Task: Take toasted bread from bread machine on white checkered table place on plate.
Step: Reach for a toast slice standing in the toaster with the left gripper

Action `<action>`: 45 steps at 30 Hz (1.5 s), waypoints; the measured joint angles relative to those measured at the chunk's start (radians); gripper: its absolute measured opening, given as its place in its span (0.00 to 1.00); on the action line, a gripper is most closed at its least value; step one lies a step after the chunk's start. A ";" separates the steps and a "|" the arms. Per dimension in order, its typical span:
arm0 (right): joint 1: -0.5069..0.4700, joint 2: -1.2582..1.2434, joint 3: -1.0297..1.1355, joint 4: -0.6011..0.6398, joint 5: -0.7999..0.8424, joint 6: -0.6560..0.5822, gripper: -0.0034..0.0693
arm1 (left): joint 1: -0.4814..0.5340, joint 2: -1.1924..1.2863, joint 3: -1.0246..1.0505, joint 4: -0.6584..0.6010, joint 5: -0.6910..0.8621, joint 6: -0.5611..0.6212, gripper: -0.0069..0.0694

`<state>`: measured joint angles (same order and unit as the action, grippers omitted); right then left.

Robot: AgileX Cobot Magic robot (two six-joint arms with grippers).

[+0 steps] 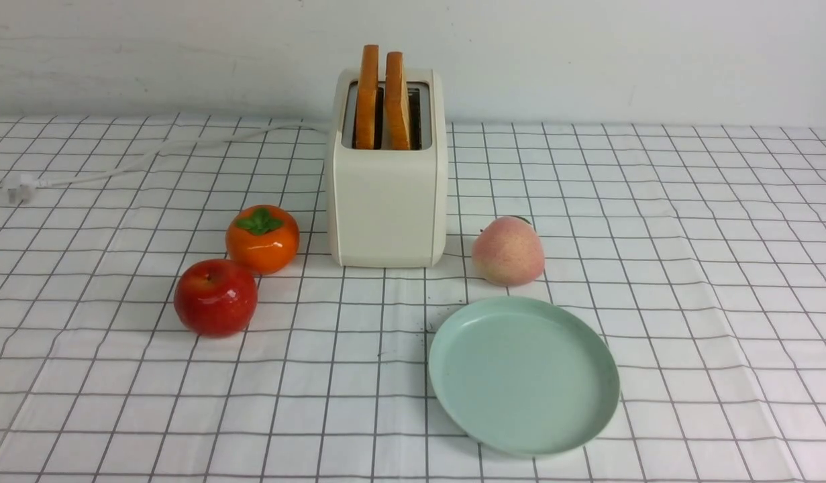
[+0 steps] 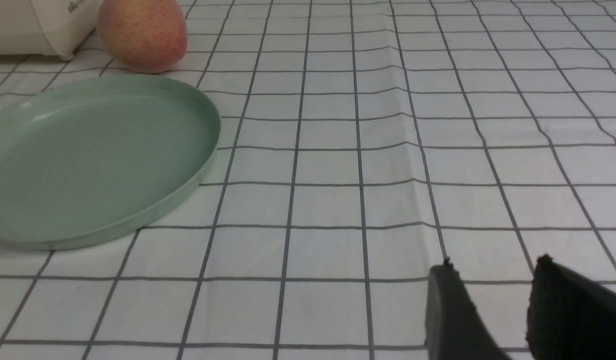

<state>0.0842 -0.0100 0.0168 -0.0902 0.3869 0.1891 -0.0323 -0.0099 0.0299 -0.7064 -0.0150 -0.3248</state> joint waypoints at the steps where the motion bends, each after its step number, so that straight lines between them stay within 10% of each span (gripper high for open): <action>1: 0.000 0.000 0.000 0.000 0.000 0.000 0.38 | 0.000 0.000 -0.014 -0.026 0.003 0.000 0.38; 8: 0.000 0.000 0.000 0.000 0.000 0.000 0.38 | 0.000 0.248 -0.348 0.102 0.374 0.142 0.07; 16: 0.000 0.000 0.000 0.000 0.000 0.000 0.38 | 0.000 0.784 -0.759 0.286 0.809 0.232 0.07; 36: 0.000 0.000 0.000 0.000 0.000 0.000 0.38 | -0.320 1.445 -1.329 0.434 0.653 0.237 0.09; 45: 0.000 0.000 0.000 0.000 0.000 0.000 0.38 | -0.320 1.755 -1.664 0.467 0.634 0.271 0.42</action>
<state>0.0842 -0.0100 0.0168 -0.0902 0.3869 0.1891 -0.3526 1.7449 -1.6340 -0.2392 0.6188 -0.0543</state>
